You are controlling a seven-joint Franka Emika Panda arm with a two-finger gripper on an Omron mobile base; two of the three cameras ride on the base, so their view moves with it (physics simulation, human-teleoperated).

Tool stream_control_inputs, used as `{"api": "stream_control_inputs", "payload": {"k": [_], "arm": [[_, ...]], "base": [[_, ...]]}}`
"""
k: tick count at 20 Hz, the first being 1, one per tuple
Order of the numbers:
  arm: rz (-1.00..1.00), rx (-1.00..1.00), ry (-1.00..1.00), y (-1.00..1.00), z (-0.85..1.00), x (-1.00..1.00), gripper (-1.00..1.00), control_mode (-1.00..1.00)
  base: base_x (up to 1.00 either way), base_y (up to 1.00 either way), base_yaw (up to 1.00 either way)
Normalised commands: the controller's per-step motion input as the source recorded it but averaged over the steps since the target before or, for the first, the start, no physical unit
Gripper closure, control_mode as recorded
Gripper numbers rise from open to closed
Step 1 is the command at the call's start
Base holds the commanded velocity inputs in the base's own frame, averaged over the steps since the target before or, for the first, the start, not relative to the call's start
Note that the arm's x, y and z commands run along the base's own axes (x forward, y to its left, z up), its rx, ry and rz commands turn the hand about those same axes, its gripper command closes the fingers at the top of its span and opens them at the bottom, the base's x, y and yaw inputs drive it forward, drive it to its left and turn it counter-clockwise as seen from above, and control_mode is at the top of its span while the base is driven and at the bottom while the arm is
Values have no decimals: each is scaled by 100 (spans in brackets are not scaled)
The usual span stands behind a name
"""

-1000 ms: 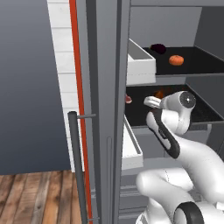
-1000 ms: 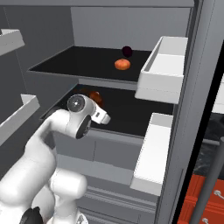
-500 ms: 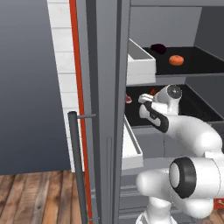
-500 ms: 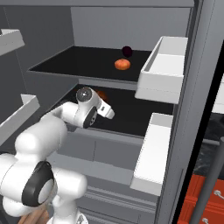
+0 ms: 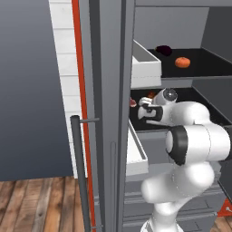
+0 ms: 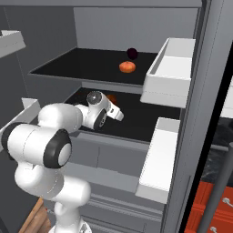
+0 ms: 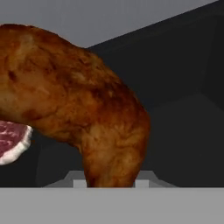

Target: Transport the chicken drumstick and squash to the fridge. Place the chicken drumstick on the rack containing meat and place the squash on the rack containing the vegetable, ensuring meats and vegetables are on different racks.

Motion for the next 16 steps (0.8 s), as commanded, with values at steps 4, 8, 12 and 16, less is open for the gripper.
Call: {"api": "stream_control_inputs", "payload": {"k": [4, 8, 12, 16], "arm": [[0, 0, 7, 0, -41, 60, 100, -100], [0, -1, 4, 0, -33, 34, -100, -100], [0, 0, 0, -1, -13, 0, -100, -100], [0, 0, 0, -1, -4, -4, -100, -100]], "base": [[0, 0, 0], [0, 0, 0], [0, 0, 0], [0, 0, 0]]}}
